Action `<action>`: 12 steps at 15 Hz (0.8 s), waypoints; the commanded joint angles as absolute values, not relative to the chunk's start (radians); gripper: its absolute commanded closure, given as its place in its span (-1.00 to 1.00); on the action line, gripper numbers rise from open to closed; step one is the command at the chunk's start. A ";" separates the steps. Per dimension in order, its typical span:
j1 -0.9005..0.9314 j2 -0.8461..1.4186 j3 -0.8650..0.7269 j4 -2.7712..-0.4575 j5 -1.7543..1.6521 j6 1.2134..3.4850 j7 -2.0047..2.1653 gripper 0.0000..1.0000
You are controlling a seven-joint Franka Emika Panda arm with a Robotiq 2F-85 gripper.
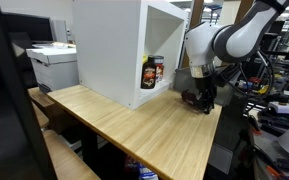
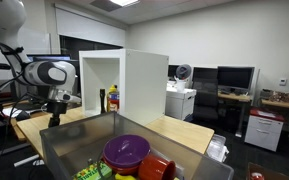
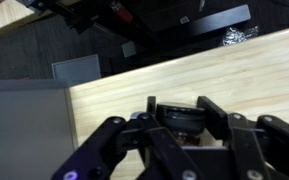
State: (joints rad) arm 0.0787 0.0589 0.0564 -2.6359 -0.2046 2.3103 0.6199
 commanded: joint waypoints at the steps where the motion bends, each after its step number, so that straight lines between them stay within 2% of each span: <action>1: 0.087 0.001 0.055 -2.670 -0.231 2.316 0.656 0.59; 12: 0.083 -0.151 0.105 -2.704 -0.280 2.311 0.700 0.59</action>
State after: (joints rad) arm 0.0844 -0.0693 0.0847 -2.6615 -0.2501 2.3104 0.6592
